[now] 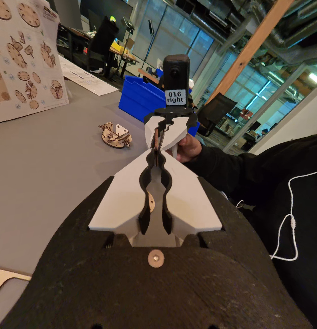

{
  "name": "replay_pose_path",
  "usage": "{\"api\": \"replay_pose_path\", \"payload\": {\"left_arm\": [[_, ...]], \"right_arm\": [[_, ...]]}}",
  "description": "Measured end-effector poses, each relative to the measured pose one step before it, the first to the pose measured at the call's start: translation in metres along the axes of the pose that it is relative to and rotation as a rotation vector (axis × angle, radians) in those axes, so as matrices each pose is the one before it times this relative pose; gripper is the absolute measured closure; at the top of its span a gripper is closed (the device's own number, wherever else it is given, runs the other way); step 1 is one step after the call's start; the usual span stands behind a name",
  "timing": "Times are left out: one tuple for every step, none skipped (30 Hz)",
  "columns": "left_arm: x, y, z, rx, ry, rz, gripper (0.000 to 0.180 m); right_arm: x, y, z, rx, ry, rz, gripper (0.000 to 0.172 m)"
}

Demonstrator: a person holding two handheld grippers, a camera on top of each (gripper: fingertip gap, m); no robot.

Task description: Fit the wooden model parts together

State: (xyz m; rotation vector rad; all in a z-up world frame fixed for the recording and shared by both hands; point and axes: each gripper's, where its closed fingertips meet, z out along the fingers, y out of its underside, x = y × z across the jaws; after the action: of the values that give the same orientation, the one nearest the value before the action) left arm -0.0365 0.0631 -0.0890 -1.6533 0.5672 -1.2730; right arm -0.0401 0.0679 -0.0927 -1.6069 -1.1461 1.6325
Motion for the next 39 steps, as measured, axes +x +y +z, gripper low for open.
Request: {"api": "replay_pose_path", "payload": {"left_arm": [[-0.00105, -0.00248, -0.00177, 0.0178, 0.0004, -0.0147, 0.179], [-0.00121, -0.00317, -0.00213, 0.0214, 0.0009, -0.0169, 0.179], [-0.00114, -0.00352, -0.00235, 0.0223, 0.0029, -0.0186, 0.179], [-0.00087, -0.00369, -0.00242, 0.0236, 0.0062, -0.0201, 0.18], [-0.00003, -0.00362, -0.00248, 0.024, 0.0116, -0.0219, 0.179], [0.00034, -0.00369, -0.00223, 0.0239, 0.0146, -0.0245, 0.18], [0.00002, -0.00262, -0.00177, 0.0181, 0.0107, -0.0234, 0.18], [0.00011, -0.00176, -0.00103, 0.0133, 0.0087, -0.0164, 0.18], [0.00032, -0.00094, -0.00057, 0.008, 0.0072, -0.0108, 0.18], [0.00031, 0.00019, 0.00024, 0.0013, 0.0045, -0.0055, 0.18], [0.00076, 0.00096, 0.00062, -0.0036, 0.0038, -0.0006, 0.18], [0.00071, 0.00061, 0.00076, -0.0015, 0.001, 0.0024, 0.18], [-0.00003, 0.00044, 0.00035, -0.0012, -0.0044, 0.0041, 0.18], [0.00007, 0.00032, 0.00021, -0.0013, -0.003, 0.0038, 0.18], [0.0001, -0.00009, 0.00013, -0.0003, -0.0013, 0.0023, 0.18], [-0.00019, -0.00011, -0.00018, 0.0006, -0.0014, 0.0002, 0.18], [-0.00038, -0.00016, -0.00022, 0.0009, -0.0019, -0.0002, 0.18], [-0.00051, -0.00001, -0.0002, -0.0002, -0.0009, -0.0013, 0.18], [-0.00047, 0.00008, -0.0002, -0.0006, 0.0, -0.0022, 0.18], [-0.00059, 0.00026, -0.00005, -0.0008, -0.0008, -0.0021, 0.18], [-0.00074, 0.00049, -0.00004, -0.0032, -0.0023, 0.0014, 0.18], [-0.00156, 0.00127, 0.00017, -0.0087, -0.0076, 0.0054, 0.18], [-0.00209, 0.00214, 0.00035, -0.0144, -0.0115, 0.0072, 0.18], [-0.00189, 0.00334, 0.00089, -0.0216, -0.0097, 0.007, 0.18], [-0.00014, 0.00446, 0.00176, -0.0275, 0.0013, 0.0055, 0.18], [0.00011, 0.00431, 0.00235, -0.0247, 0.0002, 0.0032, 0.18], [0.00008, 0.00431, 0.00267, -0.0225, -0.0039, 0.0077, 0.18], [0.00069, 0.0041, 0.00257, -0.0212, -0.0024, 0.0112, 0.18], [0.00074, 0.00357, 0.00233, -0.0211, -0.0029, 0.012, 0.18], [0.00049, 0.00295, 0.00187, -0.018, -0.0042, 0.0112, 0.179], [0.0003, 0.00172, 0.0009, -0.011, -0.0043, 0.0096, 0.179], [-0.00016, 0.00016, -0.00002, -0.0012, -0.0054, 0.0067, 0.179], [-0.00036, -0.00122, -0.00072, 0.0061, -0.0029, 0.0008, 0.18], [-0.00004, -0.00179, -0.00124, 0.0097, 0.0023, -0.0058, 0.18], [-0.0002, -0.00212, -0.00149, 0.0123, 0.0037, -0.0097, 0.18], [-0.00048, -0.00206, -0.0014, 0.0126, 0.0033, -0.0111, 0.18], [-0.00061, -0.00154, -0.00111, 0.0095, 0.0021, -0.011, 0.18], [-0.00062, -0.0009, -0.00088, 0.0062, 0.0021, -0.0094, 0.18], [-0.00037, -0.00035, -0.00042, 0.0027, 0.002, -0.007, 0.18]], "right_arm": [[0.00093, -0.0009, -0.00126, 0.0028, 0.0038, -0.0006, 0.165], [0.00076, -0.00083, -0.0011, 0.0034, 0.002, -0.0003, 0.164], [0.00077, -0.0004, -0.00095, 0.0025, -0.0002, 0.0016, 0.164], [0.00048, 0.0002, -0.00051, -0.0003, -0.0018, 0.0043, 0.163], [0.00055, 0.00056, 0.0, -0.0007, -0.0022, 0.0047, 0.163], [-0.00003, 0.0007, 0.00031, -0.0002, -0.0041, 0.0035, 0.163], [-0.00075, 0.00084, 0.00081, -0.0008, -0.008, 0.0032, 0.163], [-0.00124, 0.00101, 0.00101, -0.0026, -0.0094, 0.0028, 0.163], [-0.00099, 0.0009, 0.00113, -0.0027, -0.0064, -0.0002, 0.164], [-0.00056, 0.00099, 0.00094, -0.0035, -0.0013, -0.0033, 0.165], [0.00016, 0.00096, 0.00057, -0.0048, 0.0049, -0.007, 0.166], [0.00077, 0.00089, 0.00012, -0.0063, 0.0085, -0.0102, 0.168], [0.0009, 0.00051, -0.00014, -0.0036, 0.0085, -0.0084, 0.169], [-0.00001, -0.00009, -0.00017, 0.0, 0.0005, -0.005, 0.17], [-0.00046, -0.00038, -0.00033, 0.003, -0.0047, 0.0006, 0.17], [-0.00071, -0.00058, -0.00021, 0.005, -0.0072, 0.0032, 0.17], [-0.00082, -0.0007, -0.00021, 0.0063, -0.0073, 0.0031, 0.171], [-0.00056, -0.00086, -0.0005, 0.0065, -0.0052, 0.0014, 0.172], [-0.00013, -0.00107, -0.00059, 0.0066, -0.0012, -0.0004, 0.172], [0.00041, -0.00107, -0.00083, 0.0061, 0.0025, -0.0016, 0.172], [0.00105, -0.00133, -0.00113, 0.0063, 0.0082, -0.002, 0.172], [0.00254, -0.00185, -0.00188, 0.0095, 0.0173, -0.0018, 0.172], [0.00232, -0.0029, -0.00227, 0.016, 0.0146, -0.0015, 0.172], [0.00113, -0.00377, -0.00242, 0.0215, 0.0056, 0.003, 0.172], [0.00053, -0.00391, -0.00226, 0.0216, -0.0008, 0.009, 0.172], [-0.00016, -0.00353, -0.00206, 0.0212, -0.0061, 0.0118, 0.172], [-0.00035, -0.0027, -0.00141, 0.0166, -0.009, 0.0158, 0.172], [-0.00027, -0.00134, -0.00087, 0.0099, -0.0096, 0.0157, 0.172], [-0.0001, -0.00052, -0.00031, 0.0058, -0.0072, 0.012, 0.172], [0.00038, 0.00011, 0.0, 0.0024, -0.0025, 0.0087, 0.172], [0.00028, 0.00033, 0.00007, 0.0008, -0.0013, 0.0046, 0.172], [-0.00011, -0.00008, 0.00004, 0.0008, -0.0015, 0.0006, 0.172], [-0.00002, -0.00003, -0.00002, -0.0008, 0.0012, -0.0021, 0.172], [0.00044, -0.00003, -0.00015, -0.0018, 0.0053, -0.0053, 0.172], [0.00049, -0.00003, -0.00018, -0.0011, 0.0058, -0.0074, 0.172], [0.00044, 0.00003, -0.00012, -0.0016, 0.0053, -0.0075, 0.172], [0.00031, 0.00025, 0.0, -0.0023, 0.0037, -0.0058, 0.172], [0.00002, 0.00032, 0.00026, -0.0025, 0.0006, -0.0036, 0.172], [-0.00036, 0.00061, 0.00057, -0.0022, -0.0023, -0.0006, 0.172]]}}
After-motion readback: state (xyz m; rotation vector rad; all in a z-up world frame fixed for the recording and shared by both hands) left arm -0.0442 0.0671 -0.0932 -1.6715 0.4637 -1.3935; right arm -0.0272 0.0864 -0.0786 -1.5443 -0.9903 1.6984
